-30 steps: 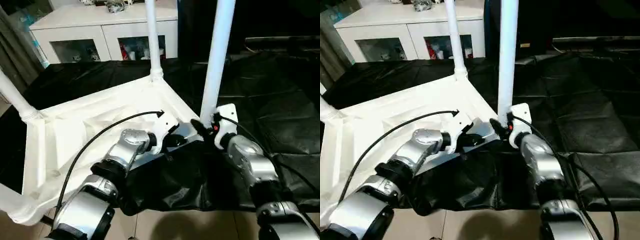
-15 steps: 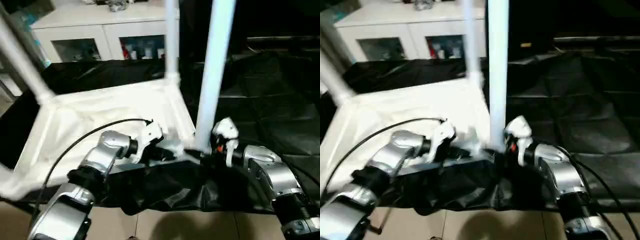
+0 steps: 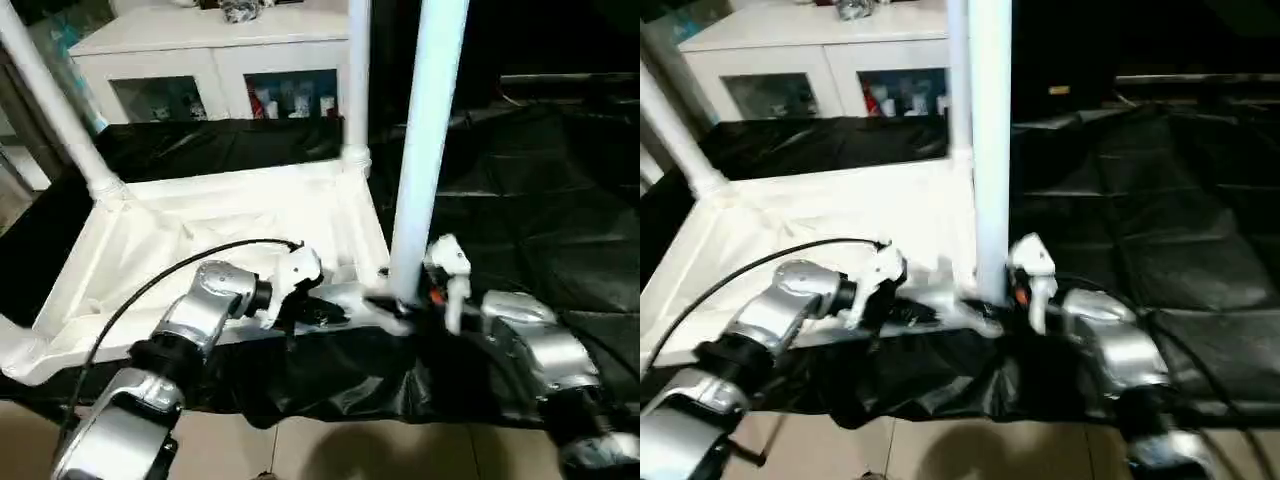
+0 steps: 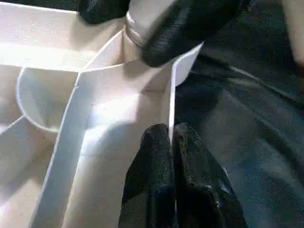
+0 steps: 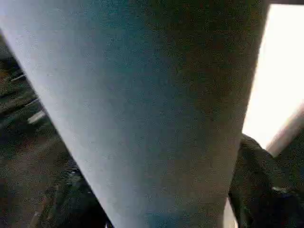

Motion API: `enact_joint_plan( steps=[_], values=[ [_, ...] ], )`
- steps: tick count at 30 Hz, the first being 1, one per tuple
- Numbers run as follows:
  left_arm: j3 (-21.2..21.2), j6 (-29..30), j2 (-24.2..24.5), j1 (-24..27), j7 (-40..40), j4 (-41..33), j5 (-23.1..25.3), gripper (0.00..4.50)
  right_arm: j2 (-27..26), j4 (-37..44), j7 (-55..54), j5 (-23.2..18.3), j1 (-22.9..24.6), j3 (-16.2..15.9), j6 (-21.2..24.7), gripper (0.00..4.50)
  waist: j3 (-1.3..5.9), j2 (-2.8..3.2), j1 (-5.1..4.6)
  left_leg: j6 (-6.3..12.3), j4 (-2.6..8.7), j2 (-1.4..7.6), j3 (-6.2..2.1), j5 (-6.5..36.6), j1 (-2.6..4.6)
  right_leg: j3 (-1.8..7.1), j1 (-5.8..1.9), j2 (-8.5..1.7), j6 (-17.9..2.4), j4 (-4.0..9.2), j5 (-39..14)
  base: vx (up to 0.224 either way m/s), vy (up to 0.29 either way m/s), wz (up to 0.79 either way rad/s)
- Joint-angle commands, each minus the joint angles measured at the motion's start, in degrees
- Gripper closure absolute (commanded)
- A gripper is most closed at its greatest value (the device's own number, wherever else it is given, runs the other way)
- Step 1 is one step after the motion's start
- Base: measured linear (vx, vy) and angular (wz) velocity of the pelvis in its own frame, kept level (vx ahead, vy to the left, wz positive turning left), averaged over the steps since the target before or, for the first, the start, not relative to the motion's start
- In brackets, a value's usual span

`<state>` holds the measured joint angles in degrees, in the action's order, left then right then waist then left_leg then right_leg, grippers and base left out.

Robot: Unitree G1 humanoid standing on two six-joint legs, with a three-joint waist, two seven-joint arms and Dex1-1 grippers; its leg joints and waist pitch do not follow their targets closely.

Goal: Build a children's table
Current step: Insert table leg to table base

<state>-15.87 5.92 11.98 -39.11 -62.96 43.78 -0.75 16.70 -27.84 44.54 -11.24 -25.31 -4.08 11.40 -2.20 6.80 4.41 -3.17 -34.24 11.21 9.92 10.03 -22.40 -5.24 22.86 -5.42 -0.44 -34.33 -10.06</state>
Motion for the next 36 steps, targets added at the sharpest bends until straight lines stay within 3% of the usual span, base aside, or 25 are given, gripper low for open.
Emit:
enact_joint_plan(
  steps=[1, 2, 4, 6, 8, 10, 11, 16, 18, 23, 28, 35, 36],
  values=[
    [2.74, 0.39, -1.5, -2.5, 6.54, 1.25, -0.22, 4.5, -1.11, -4.4, -8.49, 2.91, -0.37, 1.02, 1.26, 1.82, 3.51, -0.83, -0.42, 1.59, 4.19, 1.33, -0.63, 15.42, 1.21, 2.05, -2.71, -3.15, -10.97, 4.8, -17.9, 0.0, 0.0, 0.0],
    [4.31, 1.2, -3.58, -4.23, 13.41, 3.91, 0.0, 4.5, -3.53, -6.89, -15.24, 2.45, -1.48, 3.29, 2.09, 1.88, 3.47, -0.7, -0.73, 1.71, 4.16, 1.28, -0.64, 14.87, 0.96, 2.2, -2.82, -3.17, -10.45, 4.93, -17.94, 0.0, 0.0, 0.0],
    [4.84, 1.39, -4.25, -4.76, 15.41, 4.66, -0.05, 4.5, -4.34, -7.68, -17.42, 2.24, -1.89, 4.07, 2.35, 1.89, 3.67, -0.77, -1.02, 1.8, 4.08, 1.2, -0.69, 13.94, 0.92, 2.17, -2.89, -3.13, -10.64, 4.84, -16.28, 0.0, 0.0, 0.0],
    [5.85, 1.51, -6.08, -5.94, 19.41, 6.03, -0.31, 4.5, -6.59, -9.45, -22.54, 1.61, -2.99, 5.89, 2.71, 1.89, 3.82, -0.82, -1.12, 3.19, 3.85, 1.08, -0.66, 11.97, 0.66, 2.1, -3.06, -3.13, -11.05, 4.67, -13.65, 0.0, 0.0, 0.0],
    [6.05, 1.5, -6.83, -6.34, 20.65, 6.42, -0.36, 4.5, -7.36, -10.21, -24.18, 1.81, -3.42, 6.04, 2.7, 1.9, 3.97, -0.82, -1.05, 4.4, 3.68, 1.07, -0.67, 10.14, 0.48, 1.97, -3.22, -3.09, -11.4, 4.47, -11.27, 0.0, 0.0, 0.0],
    [5.94, 1.26, -8.2, -6.77, 21.09, 6.63, -0.51, 4.5, -8.53, -10.71, -22.92, 2.84, -3.8, 4.23, 0.82, 1.9, 3.99, -0.78, -1.06, 4.89, 3.61, 1.02, -0.63, 9.75, 0.33, 1.91, -3.24, -3.07, -11.66, 4.36, -10.45, 0.0, 0.0, 0.0],
    [5.9, 0.96, -8.71, -7.0, 20.98, 6.97, -0.5, 4.5, -9.05, -10.94, -21.91, 3.11, -3.95, 3.64, -0.13, 1.34, 3.98, -0.82, -0.99, 5.21, 3.59, 1.08, -0.59, 10.08, 0.47, 1.91, -3.25, -3.14, -11.77, 4.48, -10.55, 0.0, 0.0, 0.0],
    [4.82, -0.47, -8.79, -6.87, 17.82, 7.27, -0.33, 4.5, -10.06, -9.12, -17.04, 0.79, -3.87, 3.54, -0.47, 1.12, 3.91, -0.72, -1.2, 6.08, 3.74, 1.15, -0.69, 10.86, 0.3, 1.8, -3.49, -3.08, -11.72, 4.46, -11.04, 0.0, 0.0, 0.0],
    [3.69, -0.54, -7.11, -5.64, 12.89, 5.76, -0.63, 4.5, -7.54, -6.09, -10.34, 1.44, -2.72, 0.12, -1.54, 0.93, 3.91, -0.76, -1.23, 6.28, 3.68, 1.2, -0.63, 11.02, 0.32, 1.86, -3.51, -3.1, -11.82, 4.48, -10.81, 0.0, 0.0, 0.0],
    [2.5, -0.43, -4.42, -3.88, 6.3, 3.41, -1.24, 4.5, -3.19, -2.27, -0.73, 2.33, -0.5, -3.69, -3.24, 0.93, 3.93, -0.8, -1.11, 6.92, 3.61, 1.37, -0.63, 10.75, 0.34, 1.83, -3.51, -3.13, -12.65, 4.28, -10.05, 0.0, 0.0, 0.0],
    [0.91, -0.7, -0.39, -1.16, -3.41, -1.11, -2.4, 4.5, 1.71, 3.54, 9.88, -0.01, 2.16, -4.91, -2.61, 0.93, 3.94, -0.79, -0.91, 7.8, 3.61, 1.62, -0.57, 10.88, 0.31, 1.95, -3.38, -3.12, -13.22, 4.06, -9.27, 0.0, 0.0, 0.0],
    [-0.52, 1.6, 3.55, 1.2, -13.13, -6.19, -3.86, 4.5, 5.79, 7.98, 18.0, -2.22, 4.26, -5.78, -0.94, 0.93, 3.92, -0.49, -0.21, 7.05, 3.76, 1.93, -0.53, 11.39, 0.66, 2.16, -3.02, -3.1, -13.74, 3.94, -9.22, 0.0, 0.0, 0.0],
    [-0.55, 1.66, 3.66, 1.28, -13.24, -6.42, -3.86, 4.5, 5.85, 8.14, 18.18, -2.24, 4.32, -5.75, -0.79, 1.16, 3.89, -0.52, -0.11, 6.92, 3.82, 1.97, -0.51, 11.38, 0.71, 2.19, -3.01, -3.09, -13.65, 3.98, -9.34, 0.0, 0.0, 0.0]
  ],
)
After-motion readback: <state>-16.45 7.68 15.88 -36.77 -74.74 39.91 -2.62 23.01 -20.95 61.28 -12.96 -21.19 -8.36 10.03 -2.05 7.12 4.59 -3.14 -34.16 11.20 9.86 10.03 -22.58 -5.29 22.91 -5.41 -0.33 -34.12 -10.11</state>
